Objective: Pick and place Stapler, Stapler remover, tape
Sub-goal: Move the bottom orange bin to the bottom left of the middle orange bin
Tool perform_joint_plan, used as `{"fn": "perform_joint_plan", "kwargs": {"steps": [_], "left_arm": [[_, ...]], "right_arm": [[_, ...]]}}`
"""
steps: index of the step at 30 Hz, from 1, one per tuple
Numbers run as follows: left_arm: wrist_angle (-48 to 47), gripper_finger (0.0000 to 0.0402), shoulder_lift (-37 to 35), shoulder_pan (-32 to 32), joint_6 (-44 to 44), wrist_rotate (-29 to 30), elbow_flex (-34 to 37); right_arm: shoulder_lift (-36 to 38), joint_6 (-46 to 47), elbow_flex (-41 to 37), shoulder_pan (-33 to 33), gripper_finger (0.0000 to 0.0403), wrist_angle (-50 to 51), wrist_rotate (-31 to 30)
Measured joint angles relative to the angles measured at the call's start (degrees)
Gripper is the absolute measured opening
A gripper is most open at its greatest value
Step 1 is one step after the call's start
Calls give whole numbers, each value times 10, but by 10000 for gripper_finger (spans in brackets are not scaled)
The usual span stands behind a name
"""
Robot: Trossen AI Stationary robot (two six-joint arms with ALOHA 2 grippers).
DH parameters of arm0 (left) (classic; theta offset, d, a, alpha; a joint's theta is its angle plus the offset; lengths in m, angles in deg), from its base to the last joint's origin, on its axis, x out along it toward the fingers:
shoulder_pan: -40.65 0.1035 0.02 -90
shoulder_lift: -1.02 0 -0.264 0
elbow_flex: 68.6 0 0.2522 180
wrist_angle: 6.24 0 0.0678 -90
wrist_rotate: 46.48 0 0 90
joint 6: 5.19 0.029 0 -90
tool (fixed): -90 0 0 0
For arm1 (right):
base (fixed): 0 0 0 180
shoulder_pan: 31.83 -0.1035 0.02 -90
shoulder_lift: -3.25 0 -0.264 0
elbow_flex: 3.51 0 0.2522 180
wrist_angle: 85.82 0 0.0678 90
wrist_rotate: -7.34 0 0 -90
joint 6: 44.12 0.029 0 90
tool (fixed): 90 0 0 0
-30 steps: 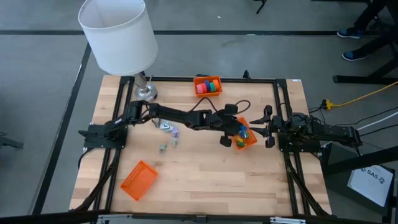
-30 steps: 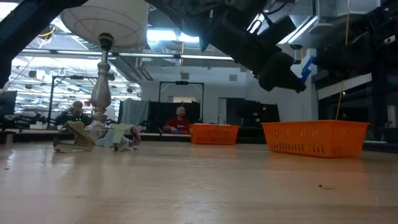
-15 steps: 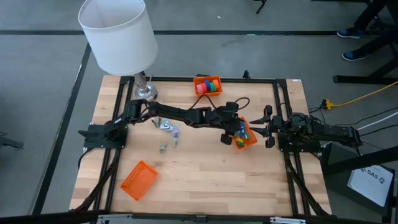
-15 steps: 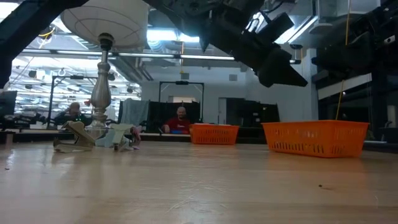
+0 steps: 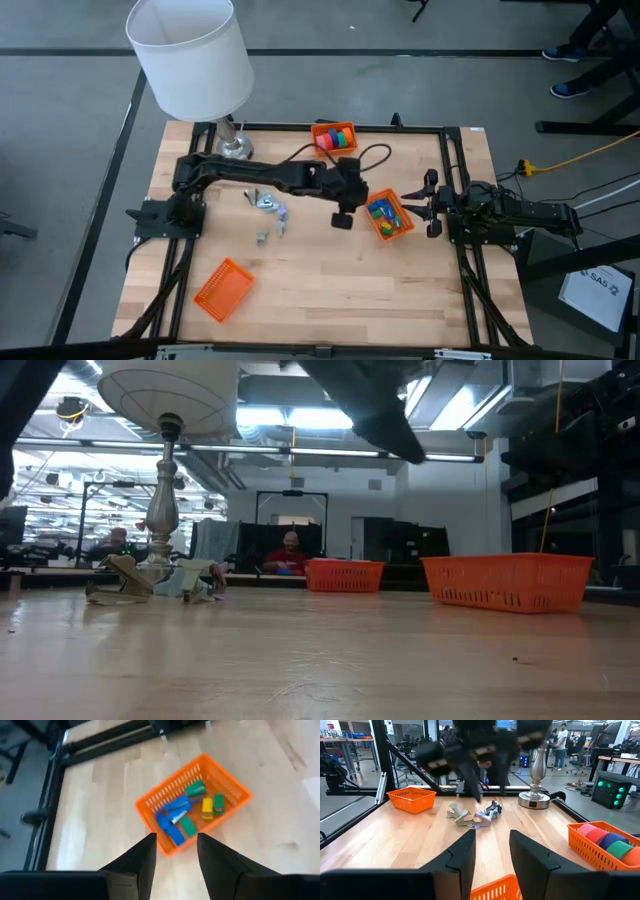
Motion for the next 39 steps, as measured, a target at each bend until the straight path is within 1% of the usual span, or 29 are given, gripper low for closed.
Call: {"fn": "perform_joint_plan", "kwargs": {"steps": [2,5,9,16,18,21,23,25,29,33,35,37,39], "left_arm": [[-30,129,-16,-18,-29,27,0],[-100,114,-43,-52,-73,75,0],[-213,95,-78,-98,-174,130,0],[-424,69,-128,-165,-416,132,0],[-495,57,-134,-183,-479,109,0],[-599,35,-132,-213,-565,55,0],[-643,19,-129,-230,-605,20,1],[-624,5,-129,-246,-610,-14,16],[-616,3,-134,-274,-630,-55,43],[-613,1,-132,-301,-667,-147,91],[-600,2,-132,-318,-670,-186,119],[-566,2,-132,-333,-669,-204,145],[-531,1,-132,-344,-669,-208,167]], "right_arm": [[0,0,0,0,124,0,0],[0,0,0,0,124,0,0],[0,0,0,0,124,0,0],[0,0,0,0,124,0,0],[0,0,0,0,124,0,0],[0,0,0,0,124,0,0],[0,0,0,0,124,0,0],[0,0,0,0,124,0,0],[0,0,0,0,124,0,0],[0,0,0,0,124,0,0],[0,0,0,0,124,0,0],[0,0,0,0,124,0,0],[0,0,0,0,124,0,0]]}}
